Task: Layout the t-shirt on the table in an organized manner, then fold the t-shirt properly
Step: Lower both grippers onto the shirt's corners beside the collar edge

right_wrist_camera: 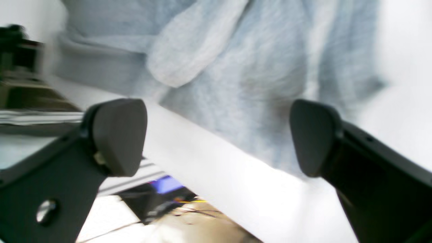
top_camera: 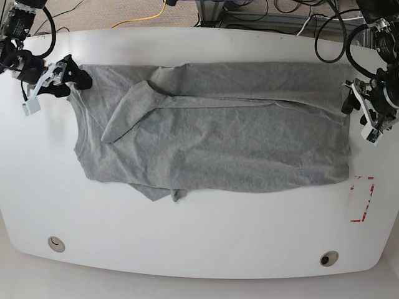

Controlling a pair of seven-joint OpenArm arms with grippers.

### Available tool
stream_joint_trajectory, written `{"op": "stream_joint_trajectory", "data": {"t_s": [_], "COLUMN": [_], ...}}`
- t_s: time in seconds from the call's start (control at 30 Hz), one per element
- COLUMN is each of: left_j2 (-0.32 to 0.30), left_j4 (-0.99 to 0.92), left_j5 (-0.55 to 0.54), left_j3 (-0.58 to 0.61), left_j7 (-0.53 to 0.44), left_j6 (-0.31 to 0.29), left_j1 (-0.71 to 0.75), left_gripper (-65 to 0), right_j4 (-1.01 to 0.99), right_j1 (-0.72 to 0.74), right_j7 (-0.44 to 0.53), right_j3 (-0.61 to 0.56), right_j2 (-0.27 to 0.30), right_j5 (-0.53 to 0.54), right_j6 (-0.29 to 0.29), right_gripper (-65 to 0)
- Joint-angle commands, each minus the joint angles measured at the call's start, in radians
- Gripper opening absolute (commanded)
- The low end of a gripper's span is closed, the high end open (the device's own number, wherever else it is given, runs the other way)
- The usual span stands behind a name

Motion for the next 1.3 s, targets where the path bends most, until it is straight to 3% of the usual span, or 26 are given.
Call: {"op": "stream_joint_trajectory", "data": {"t_s": [0.0, 0.37, 0.7, 0.97, 1.27], "left_j2": [-0.003, 0.018, 0.018, 0.018, 0.018], "left_j4": [0.041, 0.050, 0.050, 0.050, 0.050], "left_j5": [-0.010, -0.004, -0.007, -0.010, -0.012], "left_j3": [-0.009, -0.011, -0.046, -0.098, -0.153], "left_j7": [-0.065, -0.275, -0.304, -0.298, -0.298], "left_j6": [-0.001, -0.001, -0.001, -0.001, -0.001], "left_j1": [0.019, 0.064, 0.064, 0.064, 0.117], "left_gripper": [-32.5, -32.5, -32.5, -32.5, -32.5], "right_j4": [0.095, 0.250, 0.242, 0.187, 0.035], "right_j1": [0.008, 0.046, 0.066, 0.085, 0.106], "right_j7": [0.018, 0.089, 0.227, 0.287, 0.364], "right_j3": [0.039, 0.004, -0.099, -0.108, -0.102], "right_j2": [0.025, -0.047, -0.153, -0.222, -0.227], "right_j5": [-0.057, -0.509, -0.844, -0.980, -0.985], "right_j6": [0.001, 0.001, 0.001, 0.001, 0.001], "right_gripper": [0.0, 0.0, 0.0, 0.0, 0.0]}}
